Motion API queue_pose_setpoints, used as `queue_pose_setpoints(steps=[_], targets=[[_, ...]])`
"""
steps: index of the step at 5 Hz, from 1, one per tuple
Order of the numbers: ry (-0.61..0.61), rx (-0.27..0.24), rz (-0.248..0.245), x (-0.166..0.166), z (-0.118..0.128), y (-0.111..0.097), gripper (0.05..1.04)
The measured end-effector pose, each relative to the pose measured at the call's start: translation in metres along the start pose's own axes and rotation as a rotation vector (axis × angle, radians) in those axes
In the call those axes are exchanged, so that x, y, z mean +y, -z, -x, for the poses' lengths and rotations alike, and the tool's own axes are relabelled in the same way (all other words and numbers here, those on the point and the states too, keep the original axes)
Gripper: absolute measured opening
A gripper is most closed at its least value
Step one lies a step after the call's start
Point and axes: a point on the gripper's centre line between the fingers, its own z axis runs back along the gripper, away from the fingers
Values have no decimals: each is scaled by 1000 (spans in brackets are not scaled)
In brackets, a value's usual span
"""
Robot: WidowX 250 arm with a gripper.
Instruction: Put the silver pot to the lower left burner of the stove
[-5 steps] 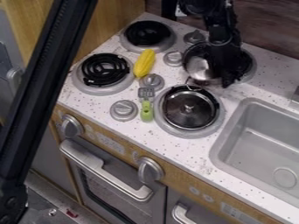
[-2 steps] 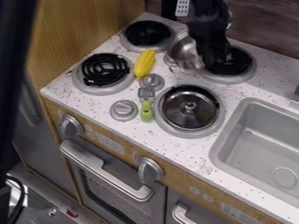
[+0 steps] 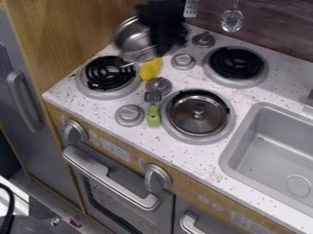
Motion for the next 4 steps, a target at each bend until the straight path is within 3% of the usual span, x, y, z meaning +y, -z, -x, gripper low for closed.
queue_pose_setpoints(steps=[1,2,3,4], targets=[[-78,64,-17,22,36,18,76],[-148,34,-37,45,48,24,76],[-154,65,-36,51,48,52,76],[-118,59,-12,50,31,70,76]])
